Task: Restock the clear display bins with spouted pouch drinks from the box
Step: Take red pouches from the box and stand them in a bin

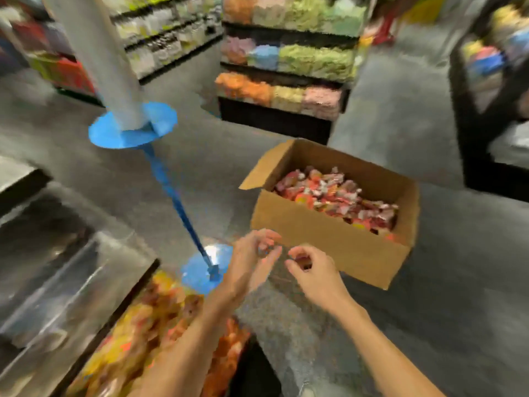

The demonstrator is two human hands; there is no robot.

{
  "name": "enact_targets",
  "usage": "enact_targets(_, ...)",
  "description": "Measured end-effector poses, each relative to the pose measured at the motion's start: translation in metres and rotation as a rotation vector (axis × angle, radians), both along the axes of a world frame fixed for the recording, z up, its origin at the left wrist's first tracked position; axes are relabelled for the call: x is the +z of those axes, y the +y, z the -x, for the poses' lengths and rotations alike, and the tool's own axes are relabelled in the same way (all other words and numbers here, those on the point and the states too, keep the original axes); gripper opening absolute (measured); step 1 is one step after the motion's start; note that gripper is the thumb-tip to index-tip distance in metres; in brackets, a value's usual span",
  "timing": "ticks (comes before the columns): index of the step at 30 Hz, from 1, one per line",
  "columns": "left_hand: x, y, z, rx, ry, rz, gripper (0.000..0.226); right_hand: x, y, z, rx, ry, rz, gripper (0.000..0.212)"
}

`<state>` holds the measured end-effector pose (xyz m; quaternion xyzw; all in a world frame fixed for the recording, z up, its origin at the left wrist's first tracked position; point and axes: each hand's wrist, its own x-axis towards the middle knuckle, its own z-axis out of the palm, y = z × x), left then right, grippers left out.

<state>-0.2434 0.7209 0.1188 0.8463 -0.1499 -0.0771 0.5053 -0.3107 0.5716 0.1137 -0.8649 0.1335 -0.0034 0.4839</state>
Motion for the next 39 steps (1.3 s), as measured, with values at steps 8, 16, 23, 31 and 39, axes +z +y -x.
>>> enact_targets(8, -0.073, -0.125, -0.143, -0.101, 0.164, -0.305, 0.044, -0.063, -0.121, -0.117, -0.151, 0.252, 0.013, 0.014)
enact_targets(16, -0.157, -0.187, -0.321, -0.141, 0.191, -0.473, 0.076, -0.137, -0.166, -0.266, -0.337, 0.462, -0.015, 0.025)
enact_targets(23, -0.198, -0.223, -0.385, -0.294, 0.333, -0.518, 0.103, -0.180, -0.167, -0.345, -0.371, 0.879, 0.000, 0.079)
enact_targets(31, -0.222, -0.239, -0.405, -0.410, 0.616, -0.635, 0.091, -0.202, -0.166, -0.362, -0.311, 0.997, 0.174, 0.092)
enact_targets(39, -0.218, -0.238, -0.408, -0.482, 0.574, -0.625, 0.104, -0.199, -0.180, -0.348, -0.335, 0.889, 0.128, 0.073)
